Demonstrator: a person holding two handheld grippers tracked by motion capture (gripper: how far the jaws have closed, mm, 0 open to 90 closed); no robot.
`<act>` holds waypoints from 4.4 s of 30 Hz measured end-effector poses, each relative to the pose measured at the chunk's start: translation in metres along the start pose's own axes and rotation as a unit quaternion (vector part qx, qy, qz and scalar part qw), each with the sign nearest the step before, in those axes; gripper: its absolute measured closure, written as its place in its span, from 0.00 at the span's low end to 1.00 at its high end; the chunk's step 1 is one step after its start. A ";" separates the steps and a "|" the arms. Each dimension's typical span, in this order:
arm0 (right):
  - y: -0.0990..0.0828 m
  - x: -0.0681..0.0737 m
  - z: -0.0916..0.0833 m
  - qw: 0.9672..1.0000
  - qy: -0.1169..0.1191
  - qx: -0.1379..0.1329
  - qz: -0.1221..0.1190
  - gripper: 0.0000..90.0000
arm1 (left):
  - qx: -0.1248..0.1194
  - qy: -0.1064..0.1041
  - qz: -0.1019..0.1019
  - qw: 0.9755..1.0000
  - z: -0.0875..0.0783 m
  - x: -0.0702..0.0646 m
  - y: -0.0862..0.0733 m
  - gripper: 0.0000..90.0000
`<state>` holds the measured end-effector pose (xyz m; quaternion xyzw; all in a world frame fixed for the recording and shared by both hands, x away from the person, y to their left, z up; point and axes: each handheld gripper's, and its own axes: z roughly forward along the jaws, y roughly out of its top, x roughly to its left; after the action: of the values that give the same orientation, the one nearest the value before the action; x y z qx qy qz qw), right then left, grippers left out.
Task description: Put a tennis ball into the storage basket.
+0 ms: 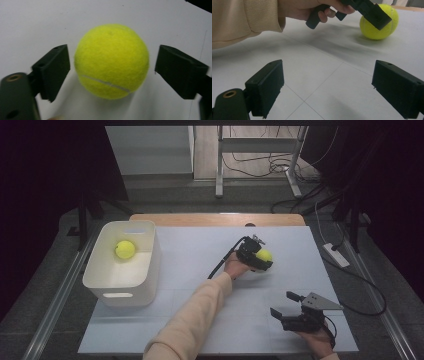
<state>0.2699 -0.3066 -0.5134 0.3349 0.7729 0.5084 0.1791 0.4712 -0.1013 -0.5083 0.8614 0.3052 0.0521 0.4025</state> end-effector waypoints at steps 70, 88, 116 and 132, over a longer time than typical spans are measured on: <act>-0.001 0.002 0.003 1.000 -0.004 0.009 -0.011 0.11 | -0.071 0.029 0.016 0.997 -0.113 -0.007 -0.019 0.31; 0.000 0.003 0.004 1.000 -0.005 0.010 -0.011 0.11 | -0.091 0.034 0.021 0.995 -0.142 -0.014 -0.028 0.31; 0.000 0.004 0.003 1.000 -0.006 0.011 -0.014 0.11 | -0.109 0.055 0.017 0.992 -0.185 -0.012 -0.044 0.31; -0.001 0.003 0.003 1.000 -0.007 0.010 -0.013 0.11 | -0.109 0.065 0.025 0.992 -0.197 -0.013 -0.048 0.31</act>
<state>0.2696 -0.3029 -0.5153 0.3300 0.7813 0.4954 0.1879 0.3716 0.0453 -0.4090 0.8146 0.3018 0.1505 0.4720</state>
